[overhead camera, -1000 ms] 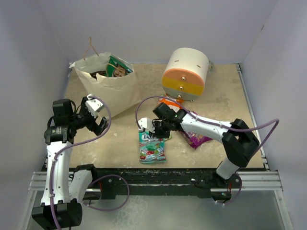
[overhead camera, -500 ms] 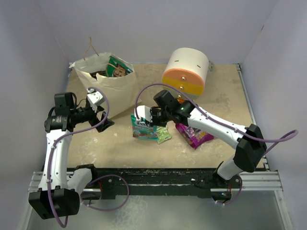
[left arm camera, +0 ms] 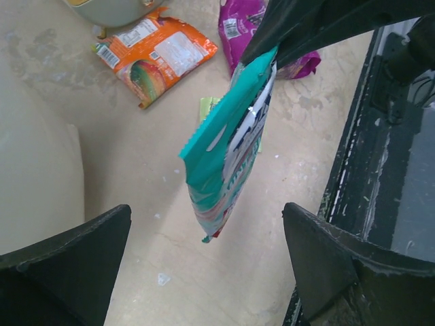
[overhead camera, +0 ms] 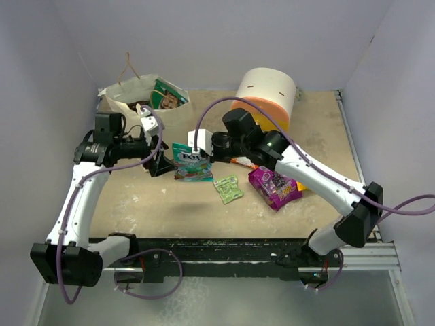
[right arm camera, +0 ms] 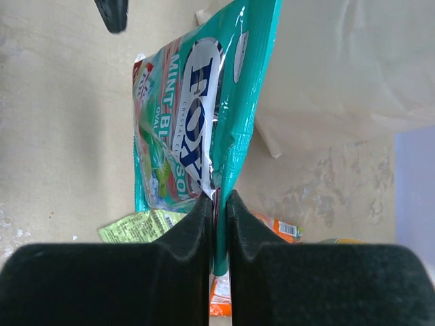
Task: Place the snacks into the paper bag
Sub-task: Pick up the snack from the center of the board, then place the snack in the paper bag.
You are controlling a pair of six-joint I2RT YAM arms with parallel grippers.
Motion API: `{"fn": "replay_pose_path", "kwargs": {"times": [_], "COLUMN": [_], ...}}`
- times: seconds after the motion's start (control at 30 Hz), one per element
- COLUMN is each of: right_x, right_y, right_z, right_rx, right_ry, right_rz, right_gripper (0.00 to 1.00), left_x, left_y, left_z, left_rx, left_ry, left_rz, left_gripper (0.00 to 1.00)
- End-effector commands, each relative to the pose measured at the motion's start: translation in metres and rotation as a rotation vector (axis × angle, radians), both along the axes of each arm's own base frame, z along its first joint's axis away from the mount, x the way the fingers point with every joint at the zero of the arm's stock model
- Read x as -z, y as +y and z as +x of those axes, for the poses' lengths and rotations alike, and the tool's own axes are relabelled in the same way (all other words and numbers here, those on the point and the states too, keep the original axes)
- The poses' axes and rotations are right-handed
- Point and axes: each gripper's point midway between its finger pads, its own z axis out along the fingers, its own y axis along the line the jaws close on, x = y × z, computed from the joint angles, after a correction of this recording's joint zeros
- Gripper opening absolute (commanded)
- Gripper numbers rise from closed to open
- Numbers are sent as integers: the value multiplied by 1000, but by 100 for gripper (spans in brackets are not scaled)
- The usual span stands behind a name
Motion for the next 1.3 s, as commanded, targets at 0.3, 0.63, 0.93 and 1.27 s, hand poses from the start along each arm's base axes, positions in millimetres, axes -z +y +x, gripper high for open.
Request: {"fn": "replay_pose_path", "kwargs": {"times": [0.3,0.63,0.93,1.27], "right_x": [-64,-59,-46,-47], "right_y": [2,0,0,-12], "right_z": [-19,-21,-30,-29], "right_rx": [-33,-27,-50,-29], "right_ry": [-36,-23,35,80], "right_rz": [188,195,169,205], "right_gripper": [0,0,25,60], "left_x": [-32,-31,-44,-62], "left_y": [-51,-62,-55,-10], "left_z": [-14,-23,-33,-35], "left_rx": [200,243,235,46], "left_ry": [46,57,-18,-170], "left_rz": [-197,-209,-191,-80], "left_gripper": [76,30,0,0]}}
